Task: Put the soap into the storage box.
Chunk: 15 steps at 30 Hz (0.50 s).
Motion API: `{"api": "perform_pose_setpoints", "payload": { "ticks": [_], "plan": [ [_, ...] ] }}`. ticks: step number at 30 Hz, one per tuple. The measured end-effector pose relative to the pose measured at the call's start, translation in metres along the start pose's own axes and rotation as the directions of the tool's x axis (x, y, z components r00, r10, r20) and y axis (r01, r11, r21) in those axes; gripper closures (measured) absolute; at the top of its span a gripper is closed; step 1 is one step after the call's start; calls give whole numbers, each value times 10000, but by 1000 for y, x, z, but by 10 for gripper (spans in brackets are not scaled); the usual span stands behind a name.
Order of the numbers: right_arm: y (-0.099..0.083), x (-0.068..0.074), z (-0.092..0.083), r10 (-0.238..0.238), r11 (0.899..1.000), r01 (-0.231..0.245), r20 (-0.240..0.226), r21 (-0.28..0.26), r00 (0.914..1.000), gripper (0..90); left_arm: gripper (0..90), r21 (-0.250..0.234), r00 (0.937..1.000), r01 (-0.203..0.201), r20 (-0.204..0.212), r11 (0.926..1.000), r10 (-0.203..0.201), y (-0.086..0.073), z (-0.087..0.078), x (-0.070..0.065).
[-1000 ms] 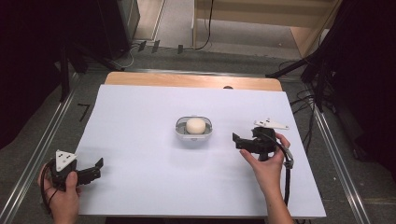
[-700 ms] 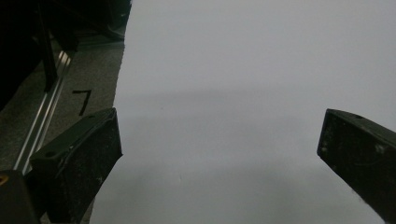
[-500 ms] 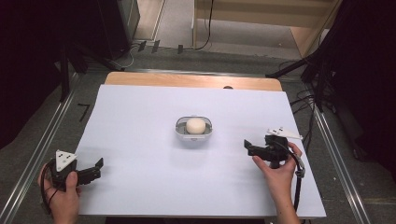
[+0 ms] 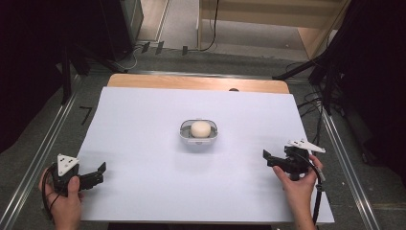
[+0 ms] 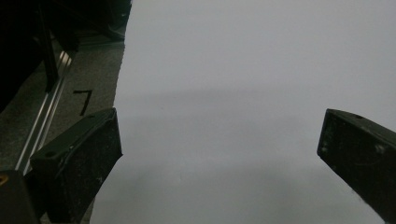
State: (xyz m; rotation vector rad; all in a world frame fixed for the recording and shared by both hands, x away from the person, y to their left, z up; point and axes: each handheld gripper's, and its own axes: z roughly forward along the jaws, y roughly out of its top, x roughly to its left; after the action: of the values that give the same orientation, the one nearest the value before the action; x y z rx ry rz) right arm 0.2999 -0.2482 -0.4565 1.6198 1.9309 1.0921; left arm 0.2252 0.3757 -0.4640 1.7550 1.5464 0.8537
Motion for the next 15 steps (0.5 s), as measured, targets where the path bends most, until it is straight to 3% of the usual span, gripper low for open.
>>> {"api": "perform_pose_setpoints", "payload": {
  "ticks": [15],
  "plan": [
    [-23,-29,-15,262,9997,-263,332,21,9991,125,3,-8,10000,3,12,10000,-3,0,0,0]
  ]
}}
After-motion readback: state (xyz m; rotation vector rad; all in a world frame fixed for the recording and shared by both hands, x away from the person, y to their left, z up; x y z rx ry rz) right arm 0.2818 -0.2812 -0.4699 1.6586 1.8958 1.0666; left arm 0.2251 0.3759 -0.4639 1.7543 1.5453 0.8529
